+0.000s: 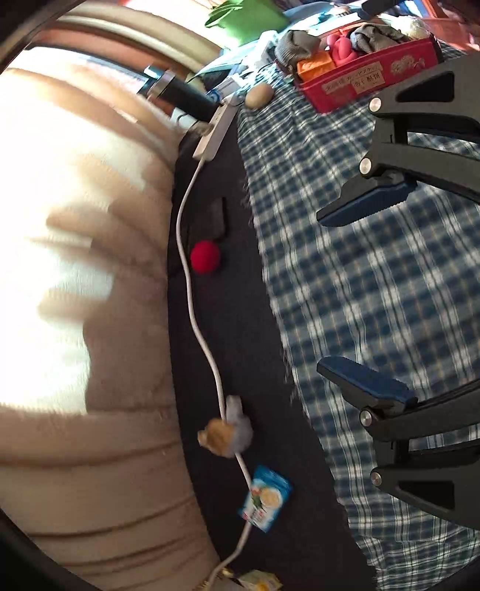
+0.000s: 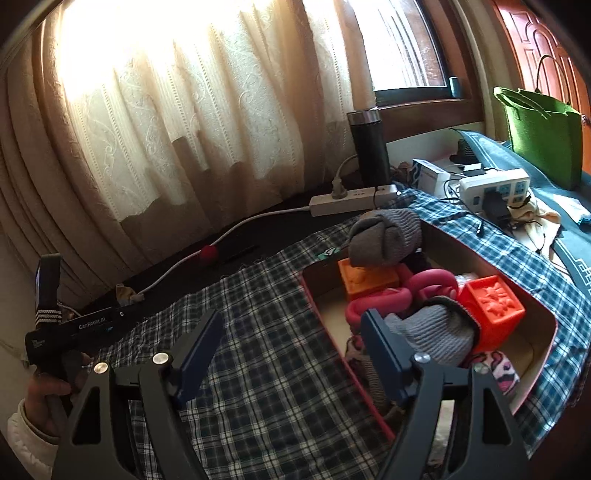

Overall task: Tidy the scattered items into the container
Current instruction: 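Withdraw both tools from the tray toward the blue cracker packet, then lower the open left tool around the blue cracker packet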

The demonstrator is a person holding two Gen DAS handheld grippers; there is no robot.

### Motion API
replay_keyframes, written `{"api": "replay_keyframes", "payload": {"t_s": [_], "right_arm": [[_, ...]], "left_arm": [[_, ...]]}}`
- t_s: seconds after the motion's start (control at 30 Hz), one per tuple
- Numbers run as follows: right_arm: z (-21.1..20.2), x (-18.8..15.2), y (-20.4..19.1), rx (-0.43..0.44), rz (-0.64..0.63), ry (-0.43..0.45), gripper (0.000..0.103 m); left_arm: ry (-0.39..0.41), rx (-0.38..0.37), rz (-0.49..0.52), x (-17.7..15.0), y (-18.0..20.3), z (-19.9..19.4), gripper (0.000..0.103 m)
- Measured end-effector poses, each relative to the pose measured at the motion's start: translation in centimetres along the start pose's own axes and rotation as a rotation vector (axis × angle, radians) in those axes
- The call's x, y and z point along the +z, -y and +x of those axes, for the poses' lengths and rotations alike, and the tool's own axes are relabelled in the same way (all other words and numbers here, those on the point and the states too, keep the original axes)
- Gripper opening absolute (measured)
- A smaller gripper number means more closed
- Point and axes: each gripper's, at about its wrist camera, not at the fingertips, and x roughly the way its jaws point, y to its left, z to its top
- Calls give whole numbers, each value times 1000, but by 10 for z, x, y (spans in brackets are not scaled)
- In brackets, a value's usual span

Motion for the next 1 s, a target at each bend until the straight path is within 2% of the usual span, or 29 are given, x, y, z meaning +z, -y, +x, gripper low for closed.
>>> {"api": "replay_keyframes", "payload": {"t_s": [0.07,0.13,0.17,0.4,0.57,0.73,1.0], "right_arm": [[9,-2,-10,12,-12,-23,80],[17,-5,-21,21,-30,-43,80],[21,-7,-26,26,-40,-53,80],[44,-16,-61,49,-96,-108,80],[56,-20,-75,60,-115,-134,80],[68,-24,-82,70,-118,-157,80],[80,-25,-79,62,-110,-178,80]], "left_arm": [[2,14,-28,1,-18,-2,75],[6,35,-70,1,-40,-3,85],[18,51,-103,2,-53,-5,86],[47,91,-337,6,-142,-9,86],[17,95,-515,9,-201,1,86],[-10,132,-562,19,-222,16,86],[-50,164,-581,42,-227,49,86]]}}
